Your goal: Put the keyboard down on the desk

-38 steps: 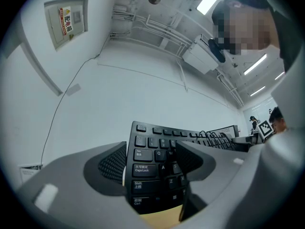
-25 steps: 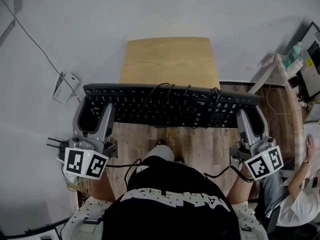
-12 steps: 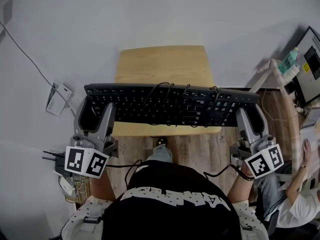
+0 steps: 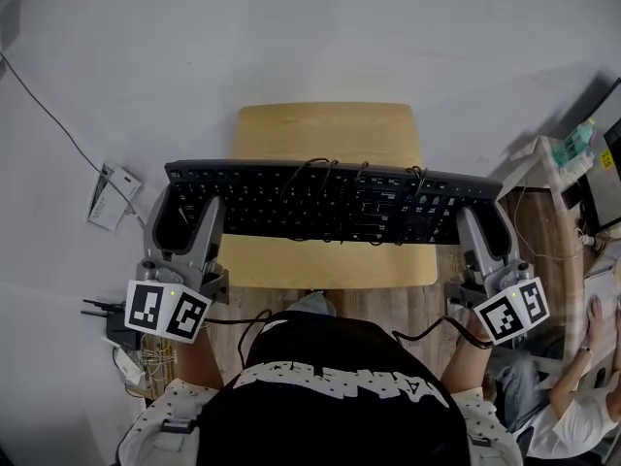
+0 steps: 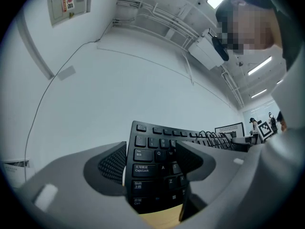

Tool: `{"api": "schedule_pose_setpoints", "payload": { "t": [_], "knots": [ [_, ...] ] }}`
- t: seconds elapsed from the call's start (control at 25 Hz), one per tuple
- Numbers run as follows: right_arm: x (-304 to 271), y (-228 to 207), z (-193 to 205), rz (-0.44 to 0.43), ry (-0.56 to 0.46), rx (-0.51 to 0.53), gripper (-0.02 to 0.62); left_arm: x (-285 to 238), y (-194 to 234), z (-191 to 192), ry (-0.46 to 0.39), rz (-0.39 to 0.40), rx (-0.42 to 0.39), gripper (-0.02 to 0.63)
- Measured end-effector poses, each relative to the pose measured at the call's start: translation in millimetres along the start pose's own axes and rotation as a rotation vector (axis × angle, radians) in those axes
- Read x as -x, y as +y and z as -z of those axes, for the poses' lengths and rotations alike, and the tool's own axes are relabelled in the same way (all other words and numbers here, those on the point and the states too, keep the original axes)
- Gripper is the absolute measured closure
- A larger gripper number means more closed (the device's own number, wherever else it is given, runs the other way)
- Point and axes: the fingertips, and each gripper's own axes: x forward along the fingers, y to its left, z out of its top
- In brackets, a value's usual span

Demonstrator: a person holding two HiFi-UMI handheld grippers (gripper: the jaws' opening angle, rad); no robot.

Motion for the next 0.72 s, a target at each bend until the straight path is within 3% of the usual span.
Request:
{"api": "schedule_pose_setpoints", "payload": {
  "t": [0.72],
  "knots": [
    [-3, -2, 2, 0.013, 0.037, -0.005, 0.356, 0, 0, 5, 0.021, -0.005, 0.009, 0.304]
  ]
}}
